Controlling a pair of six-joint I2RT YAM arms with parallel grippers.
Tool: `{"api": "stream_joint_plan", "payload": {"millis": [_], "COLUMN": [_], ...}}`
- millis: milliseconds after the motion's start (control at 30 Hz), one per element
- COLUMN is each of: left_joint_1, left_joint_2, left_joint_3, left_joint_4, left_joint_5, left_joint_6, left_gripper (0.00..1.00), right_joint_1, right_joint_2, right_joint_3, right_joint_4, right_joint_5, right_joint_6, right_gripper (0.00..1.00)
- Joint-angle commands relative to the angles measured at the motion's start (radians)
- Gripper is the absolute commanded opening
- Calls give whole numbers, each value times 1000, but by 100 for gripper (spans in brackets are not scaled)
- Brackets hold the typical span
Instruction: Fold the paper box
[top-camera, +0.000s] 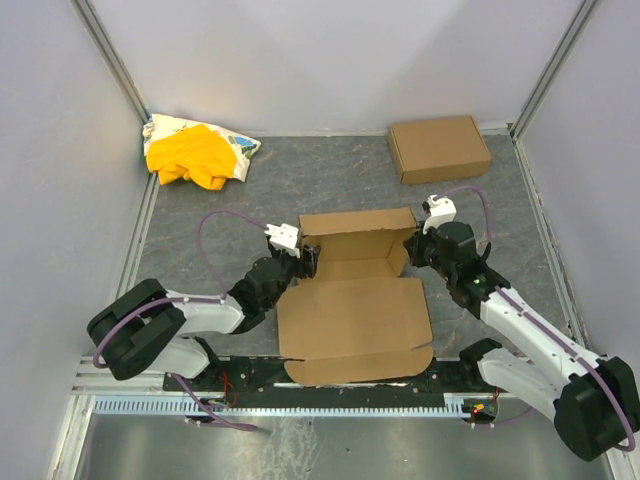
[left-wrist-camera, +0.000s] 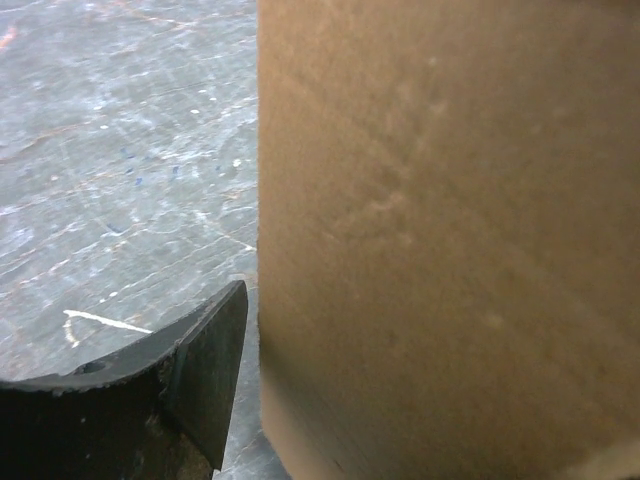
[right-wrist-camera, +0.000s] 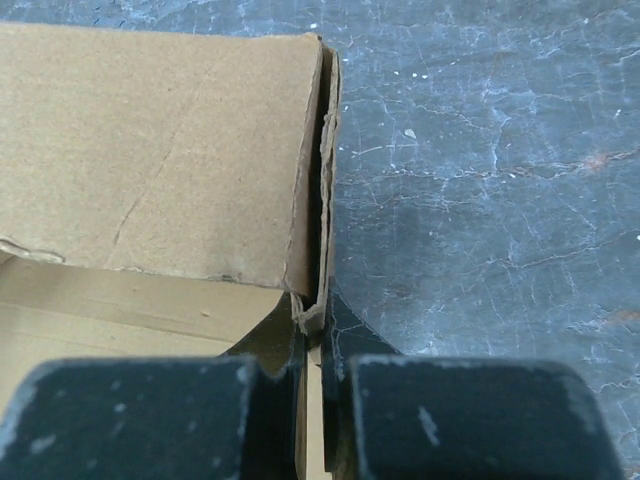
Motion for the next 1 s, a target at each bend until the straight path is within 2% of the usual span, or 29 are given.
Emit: {"api": "stream_joint_plan", "payload": {"millis": [0,133,233,433,533,633,700,867,900,967], "left_joint_1": [-23,-31,-34,-37,-38,-37,-38,-48,-50,-52], "left_joint_2": [16,19,5,8,29,62,85,115,115,109], "left_joint_3": [62,78,64,41,52,88,113,158,156,150], "left_joint_4": [-31,-76,-76,-61,-60,-87,-105,-151,-151,-147], "left_joint_5": [-201,-285,-288,-323,-342,-363,-390,-420,-423,-407], "left_joint_6": [59,36,7,-63,-91,-107,-115,-107,-105,-98], "left_gripper": [69,68,67,56,42,19,8,7,9,20], "right_joint_1": [38,50,52,59,69,82,88,107,109,114], "right_joint_2": [-42,-48,-39,-43,-53,-74,-87,-81,-76,-64], "right_joint_3": [4,9,16,7,2,-6,-9,-8,-8,-7], "right_joint_4": [16,-15,-37,-29,-32,-28,-29,-41,-41,-37], "right_joint_5": [80,148,184,212,219,218,223,247,252,255], "right_joint_6": [14,22,31,56,55,55,58,60,63,65], "right_gripper": [2,2,2,2,2,2,2,2,2,2]}}
